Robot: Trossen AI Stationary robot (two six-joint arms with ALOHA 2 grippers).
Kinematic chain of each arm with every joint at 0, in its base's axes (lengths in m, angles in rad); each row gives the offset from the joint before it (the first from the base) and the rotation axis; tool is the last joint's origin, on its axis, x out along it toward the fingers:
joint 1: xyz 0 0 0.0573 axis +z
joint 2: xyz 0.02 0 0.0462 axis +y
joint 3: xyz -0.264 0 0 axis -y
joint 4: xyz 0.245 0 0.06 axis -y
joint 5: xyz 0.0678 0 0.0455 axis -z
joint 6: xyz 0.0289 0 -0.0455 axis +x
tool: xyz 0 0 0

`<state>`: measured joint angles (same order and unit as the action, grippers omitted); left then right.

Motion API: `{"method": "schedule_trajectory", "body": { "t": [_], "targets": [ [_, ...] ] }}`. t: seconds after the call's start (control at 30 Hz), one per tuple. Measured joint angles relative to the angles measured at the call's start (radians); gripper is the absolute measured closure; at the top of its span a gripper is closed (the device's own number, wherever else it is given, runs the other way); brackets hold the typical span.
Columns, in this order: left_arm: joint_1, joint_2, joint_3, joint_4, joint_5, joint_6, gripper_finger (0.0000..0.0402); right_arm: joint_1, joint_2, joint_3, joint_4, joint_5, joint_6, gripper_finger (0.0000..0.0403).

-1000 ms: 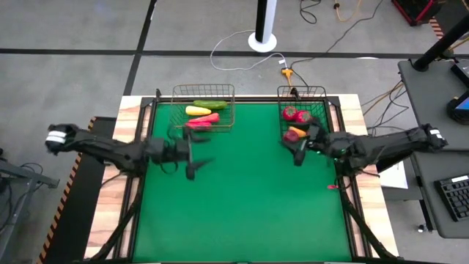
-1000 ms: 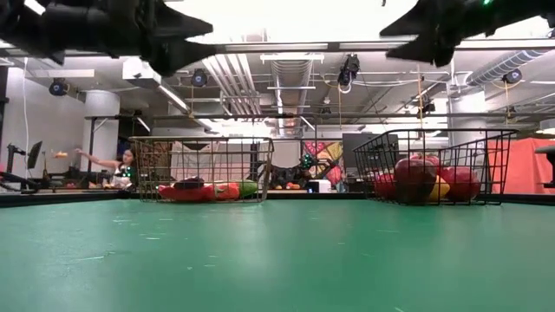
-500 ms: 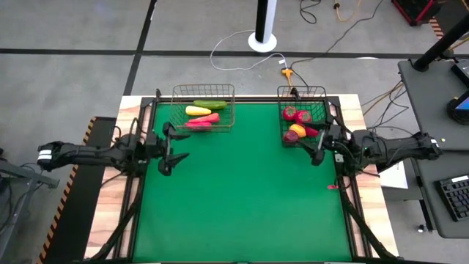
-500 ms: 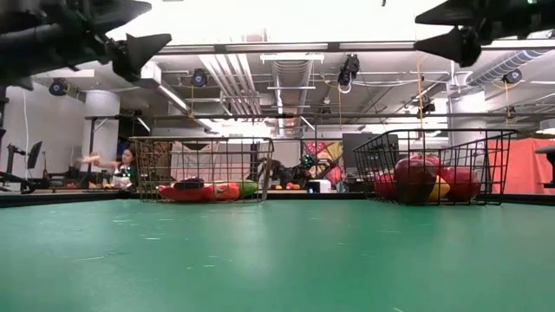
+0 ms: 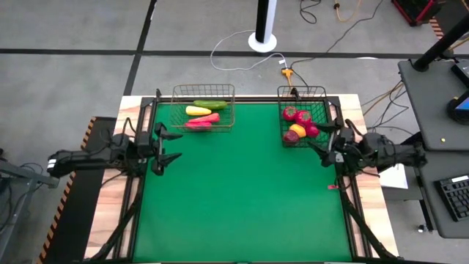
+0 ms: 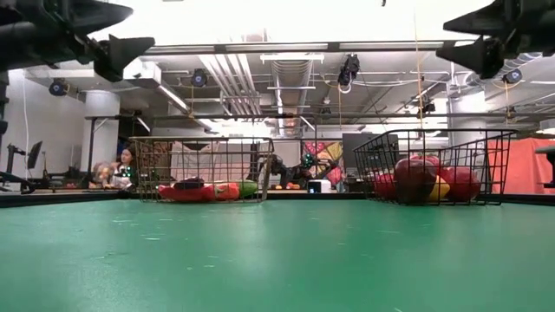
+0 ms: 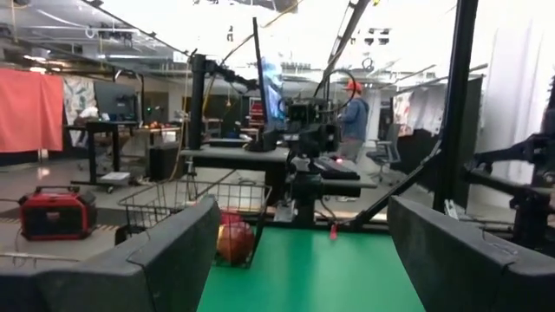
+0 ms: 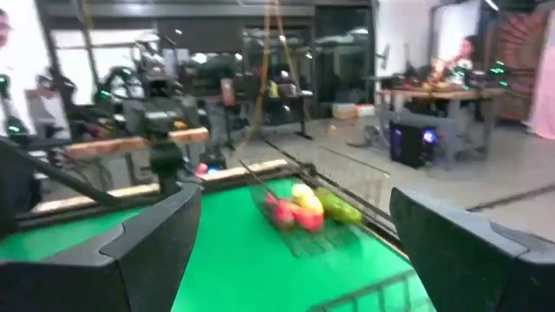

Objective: Sort produce into baskets
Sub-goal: Return to home position

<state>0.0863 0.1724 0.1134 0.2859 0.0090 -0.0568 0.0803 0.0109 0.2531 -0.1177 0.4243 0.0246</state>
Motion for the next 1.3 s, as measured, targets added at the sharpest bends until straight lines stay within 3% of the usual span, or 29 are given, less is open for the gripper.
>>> {"method": "schedule_trajectory", "body": {
  "t": [0.27, 0.6, 0.83, 1.03, 1.3],
  "targets": [
    [0.000, -0.173, -0.013, -0.201, 0.000, 0.000, 0.0088, 0.000, -0.010, -0.055, 0.065, -0.010, -0.016, 0.0037],
    [0.000, -0.173, -0.092, -0.192, 0.000, 0.018, 0.0088, 0.000, -0.004, -0.240, 0.438, -0.093, -0.172, 0.0037],
    [0.000, -0.165, -0.102, -0.269, -0.008, 0.022, 0.0088, 0.000, 0.001, -0.241, 0.450, -0.084, -0.231, 0.0037],
    [0.000, -0.157, -0.099, -0.272, -0.026, -0.086, 0.0088, 0.000, 0.019, -0.241, 0.409, -0.076, -0.102, 0.0037],
    [0.000, -0.147, -0.096, -0.275, -0.026, -0.091, 0.0088, 0.000, 0.034, -0.241, 0.406, -0.076, -0.061, 0.0037]
  ]
}}
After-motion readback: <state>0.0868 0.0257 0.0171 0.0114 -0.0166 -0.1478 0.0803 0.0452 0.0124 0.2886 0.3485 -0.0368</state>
